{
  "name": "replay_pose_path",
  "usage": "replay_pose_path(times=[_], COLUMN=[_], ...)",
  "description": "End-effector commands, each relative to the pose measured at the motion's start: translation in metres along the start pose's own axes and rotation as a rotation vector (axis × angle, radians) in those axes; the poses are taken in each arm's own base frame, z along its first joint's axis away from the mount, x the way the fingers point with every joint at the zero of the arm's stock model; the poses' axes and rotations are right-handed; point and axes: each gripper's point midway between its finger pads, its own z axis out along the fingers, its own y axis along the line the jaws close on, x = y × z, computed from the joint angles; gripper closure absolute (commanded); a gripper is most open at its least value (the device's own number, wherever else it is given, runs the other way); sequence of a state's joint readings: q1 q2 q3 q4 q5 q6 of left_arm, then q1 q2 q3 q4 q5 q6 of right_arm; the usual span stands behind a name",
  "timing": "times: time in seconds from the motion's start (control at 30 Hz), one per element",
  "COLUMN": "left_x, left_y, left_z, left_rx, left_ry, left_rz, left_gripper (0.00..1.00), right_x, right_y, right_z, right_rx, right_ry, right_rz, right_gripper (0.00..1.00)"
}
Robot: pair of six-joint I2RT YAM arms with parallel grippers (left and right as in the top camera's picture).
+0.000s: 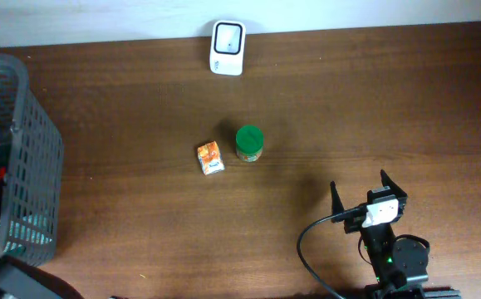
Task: Scan the item barcode
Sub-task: 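Reach into the basket and grasp the pale green packet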
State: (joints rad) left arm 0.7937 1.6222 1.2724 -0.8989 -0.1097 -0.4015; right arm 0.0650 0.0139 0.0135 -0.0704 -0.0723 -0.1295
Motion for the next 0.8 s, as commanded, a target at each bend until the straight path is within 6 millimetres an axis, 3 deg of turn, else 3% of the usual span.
replay_pose_path(times=[0.0, 0.13, 0.57, 0.67, 0.7, 0.73, 0.77], left_x=[0.010, 0.020, 0.036, 0.037, 0.038, 0.039, 0.039], left_y=[0.010, 0.015, 0.028, 0.029, 0.029, 0.029, 0.029], left_z=[0.029, 0.050, 0.090, 0.090, 0.090, 0.090, 0.088], left_rx=[-0.064, -0.108, -0.205, -0.208, -0.209, -0.209, -0.212], left_ry=[0.067, 0.124, 0.189, 0.195, 0.197, 0.200, 0.205], left_rz=[-0.008, 0.002, -0.006, -0.004, -0.004, -0.003, -0.002], left_gripper=[0.25, 0.29, 0.34, 0.43, 0.52, 0.85, 1.00], right_x=[0.002, 0.002, 0.002, 0.002, 0.002, 0.002, 0.002], right_y=[0.000, 0.000, 0.000, 0.000, 0.000, 0.000, 0.000], right_z=[0.000, 0.000, 0.000, 0.000, 0.000, 0.000, 0.000], right_rx=[0.001, 0.001, 0.001, 0.001, 0.001, 0.001, 0.001], right_ry=[0.000, 0.000, 0.000, 0.000, 0.000, 0.000, 0.000], right_rz=[0.015, 0.015, 0.015, 0.015, 0.015, 0.015, 0.015], right_gripper=[0.02, 0.02, 0.02, 0.02, 0.02, 0.02, 0.02])
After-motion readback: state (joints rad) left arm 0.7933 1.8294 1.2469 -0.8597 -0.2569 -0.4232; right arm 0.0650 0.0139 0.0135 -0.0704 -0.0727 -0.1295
